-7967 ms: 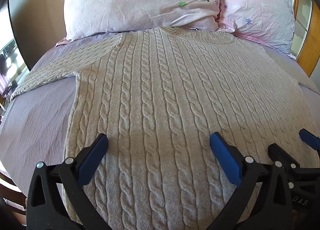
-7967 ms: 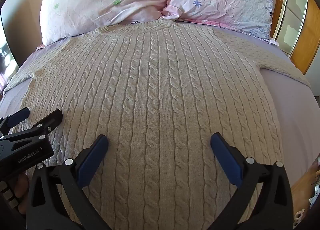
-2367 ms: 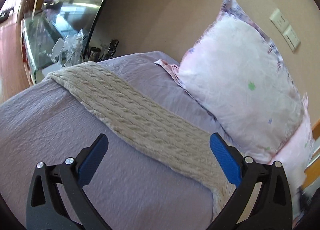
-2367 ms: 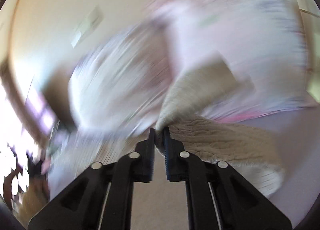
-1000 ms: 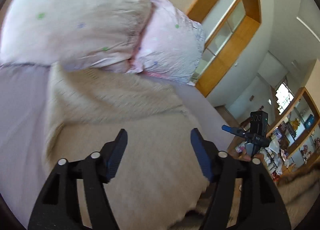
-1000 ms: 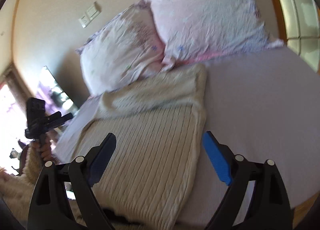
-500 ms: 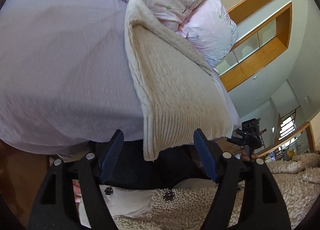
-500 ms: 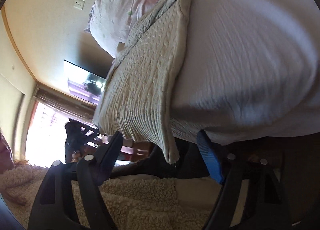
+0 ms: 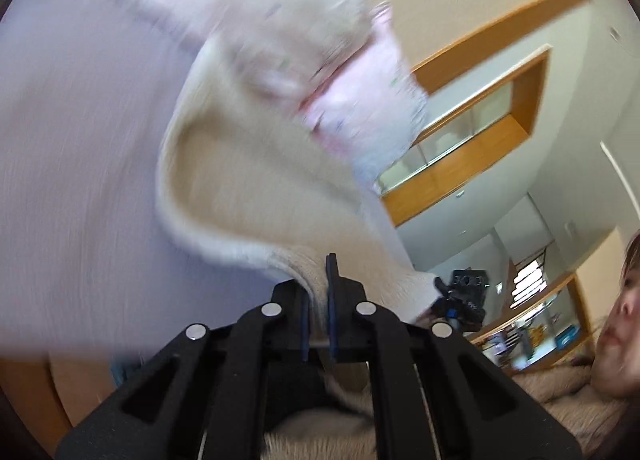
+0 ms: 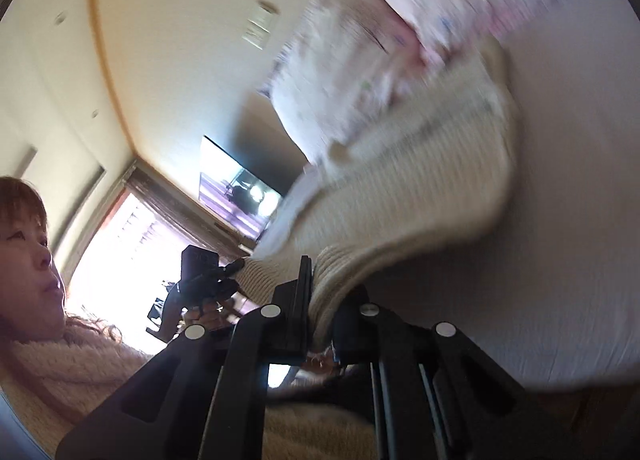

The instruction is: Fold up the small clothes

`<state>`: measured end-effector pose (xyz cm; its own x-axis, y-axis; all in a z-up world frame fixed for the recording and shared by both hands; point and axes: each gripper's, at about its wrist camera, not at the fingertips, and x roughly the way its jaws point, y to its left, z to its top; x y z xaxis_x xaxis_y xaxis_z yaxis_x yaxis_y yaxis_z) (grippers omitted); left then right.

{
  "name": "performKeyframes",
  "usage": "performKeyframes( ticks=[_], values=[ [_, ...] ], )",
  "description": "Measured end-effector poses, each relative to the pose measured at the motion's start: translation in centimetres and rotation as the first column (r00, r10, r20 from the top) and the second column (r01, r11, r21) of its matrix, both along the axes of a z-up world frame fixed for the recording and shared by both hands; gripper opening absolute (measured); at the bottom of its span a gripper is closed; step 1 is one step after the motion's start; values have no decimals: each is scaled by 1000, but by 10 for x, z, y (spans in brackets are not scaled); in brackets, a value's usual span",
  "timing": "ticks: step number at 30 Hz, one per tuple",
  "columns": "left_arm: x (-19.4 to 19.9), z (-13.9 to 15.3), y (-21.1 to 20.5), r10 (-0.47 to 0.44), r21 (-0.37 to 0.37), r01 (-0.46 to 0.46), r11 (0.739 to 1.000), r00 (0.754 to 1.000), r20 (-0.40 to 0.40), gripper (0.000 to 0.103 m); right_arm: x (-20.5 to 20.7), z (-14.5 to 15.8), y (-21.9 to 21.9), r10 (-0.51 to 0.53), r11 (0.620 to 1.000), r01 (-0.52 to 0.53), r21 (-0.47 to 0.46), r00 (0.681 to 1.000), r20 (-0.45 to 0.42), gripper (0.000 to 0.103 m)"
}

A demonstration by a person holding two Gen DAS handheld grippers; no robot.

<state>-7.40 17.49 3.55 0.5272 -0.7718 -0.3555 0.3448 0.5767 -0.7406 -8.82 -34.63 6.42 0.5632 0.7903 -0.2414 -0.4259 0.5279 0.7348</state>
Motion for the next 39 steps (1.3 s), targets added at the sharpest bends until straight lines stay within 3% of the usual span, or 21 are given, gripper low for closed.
performKeyframes(
  ticks=[4, 7, 9, 12, 15, 16, 17, 18, 19, 20, 22, 24, 25, 26, 29, 33, 34, 37, 39],
  values=[
    [72, 45, 1, 104, 16, -106, 994, 991, 89, 6, 70, 45, -1, -97, 995, 99, -18, 991, 89, 9],
    [145, 51, -2, 219, 32, -222, 975, 973, 81, 6, 149, 51, -4, -236, 970, 238, -46, 971, 48, 9],
    [197, 37, -8, 286, 56, -288, 956, 957, 39, 7, 187, 40, -9, -325, 943, 324, -72, 946, -3, 9],
    [253, 7, -23, 334, 127, -326, 937, 942, -45, 7, 254, -7, -14, -487, 868, 458, -194, 861, -146, 9],
    [273, -14, -31, 315, 151, -293, 944, 938, -147, 16, 277, -48, -18, -536, 842, 477, -252, 789, -299, 12],
    [271, -13, -31, 300, 141, -280, 950, 942, -148, 39, 276, -57, -19, -538, 842, 481, -243, 779, -323, 21],
    [265, -10, -29, 286, 138, -268, 954, 948, -137, 67, 272, -58, -20, -551, 834, 497, -239, 777, -304, 50],
    [255, -4, -26, 291, 151, -273, 950, 950, -113, 78, 265, -57, -21, -565, 824, 514, -237, 777, -277, 69],
    [247, 1, -21, 304, 167, -286, 943, 948, -92, 87, 255, -51, -23, -583, 811, 542, -220, 779, -232, 98],
    [237, 5, -15, 312, 188, -295, 937, 947, -71, 87, 245, -41, -24, -607, 793, 572, -210, 772, -191, 102],
    [231, 6, -2, 318, 210, -297, 931, 945, -74, 87, 232, -27, -25, -599, 797, 576, -182, 793, -111, 102],
    [233, -6, 11, 316, 194, -287, 938, 938, -142, 84, 225, -22, -25, -607, 787, 590, -180, 793, -55, 102],
    [235, -14, 17, 304, 176, -274, 946, 935, -180, 76, 227, -19, -25, -606, 787, 589, -184, 794, -49, 102],
    [236, -24, 22, 293, 164, -261, 951, 929, -224, 68, 229, -19, -26, -601, 792, 582, -184, 797, -60, 102],
    [243, -45, 15, 259, 156, -222, 963, 920, -294, 56, 235, -26, -30, -588, 807, 569, -158, 801, -113, 102],
    [247, -52, 1, 229, 143, -195, 970, 931, -286, 44, 237, -30, -33, -567, 824, 554, -120, 810, -154, 102],
    [249, -54, -3, 216, 130, -185, 974, 929, -299, 31, 237, -31, -35, -558, 830, 548, -104, 814, -162, 102],
    [250, -62, -6, 198, 24, -202, 979, 917, -347, 23, 237, -30, -38, -527, 849, 524, -69, 831, -178, 102],
    [248, -53, -9, 174, -79, -213, 974, 924, -340, 21, 235, -27, -42, -524, 851, 522, -60, 834, -173, 102]
  ],
)
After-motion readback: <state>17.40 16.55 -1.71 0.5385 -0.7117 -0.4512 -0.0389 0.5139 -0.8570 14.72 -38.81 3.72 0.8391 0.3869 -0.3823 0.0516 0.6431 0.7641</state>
